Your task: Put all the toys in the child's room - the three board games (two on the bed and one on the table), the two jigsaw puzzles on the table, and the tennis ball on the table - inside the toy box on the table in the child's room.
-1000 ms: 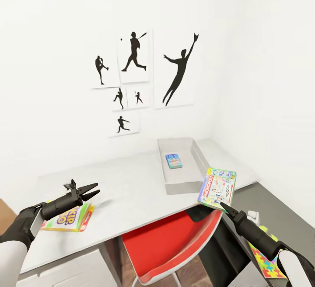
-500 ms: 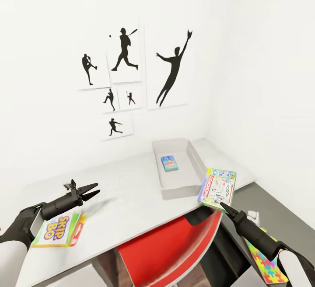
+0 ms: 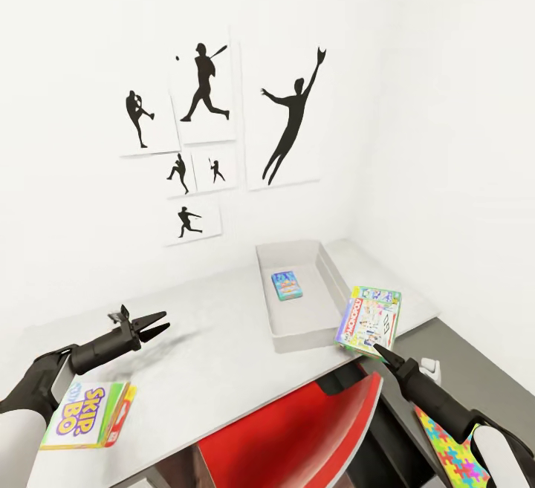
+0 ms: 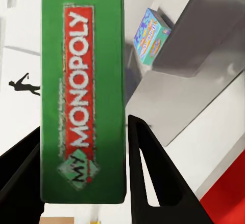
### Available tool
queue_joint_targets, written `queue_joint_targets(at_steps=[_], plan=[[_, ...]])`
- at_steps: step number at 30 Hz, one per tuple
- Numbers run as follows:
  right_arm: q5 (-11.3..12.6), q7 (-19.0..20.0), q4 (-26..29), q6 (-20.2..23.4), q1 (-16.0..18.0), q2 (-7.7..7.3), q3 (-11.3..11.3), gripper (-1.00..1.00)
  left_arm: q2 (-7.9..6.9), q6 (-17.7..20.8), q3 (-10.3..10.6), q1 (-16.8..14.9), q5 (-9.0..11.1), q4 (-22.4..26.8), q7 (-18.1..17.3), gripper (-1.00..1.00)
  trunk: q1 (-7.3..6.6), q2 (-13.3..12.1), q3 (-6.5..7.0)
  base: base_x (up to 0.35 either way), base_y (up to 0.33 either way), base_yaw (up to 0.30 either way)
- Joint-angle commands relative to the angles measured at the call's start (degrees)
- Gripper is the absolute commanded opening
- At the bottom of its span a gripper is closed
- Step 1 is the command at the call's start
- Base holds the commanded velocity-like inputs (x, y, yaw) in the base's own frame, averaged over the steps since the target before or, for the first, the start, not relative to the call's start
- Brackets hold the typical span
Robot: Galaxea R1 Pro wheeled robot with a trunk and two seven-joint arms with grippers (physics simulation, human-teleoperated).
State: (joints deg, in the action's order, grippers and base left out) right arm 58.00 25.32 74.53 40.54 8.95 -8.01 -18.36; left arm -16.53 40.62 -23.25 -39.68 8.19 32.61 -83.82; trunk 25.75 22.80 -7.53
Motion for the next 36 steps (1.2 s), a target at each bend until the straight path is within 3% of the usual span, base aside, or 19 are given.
queue_joint_targets(at_steps=[1,36], plan=[[0.18,0.08,0.00,0.41,0.05,0.01,-0.10,-1.00,0.00,0.60,-0.05,-0.06,-0.02,-0.01,-0.20,1.00,0.03,0.12,-0.12,0.000,0.000,0.000],[0.18,0.08,0.09,0.41,0.08,0.06,-0.10,-1.00,-0.06,0.60,-0.06,-0.05,-0.02,-0.01,-0.20,1.00,0.03,0.12,-0.12,0.066,-0.002,0.008]])
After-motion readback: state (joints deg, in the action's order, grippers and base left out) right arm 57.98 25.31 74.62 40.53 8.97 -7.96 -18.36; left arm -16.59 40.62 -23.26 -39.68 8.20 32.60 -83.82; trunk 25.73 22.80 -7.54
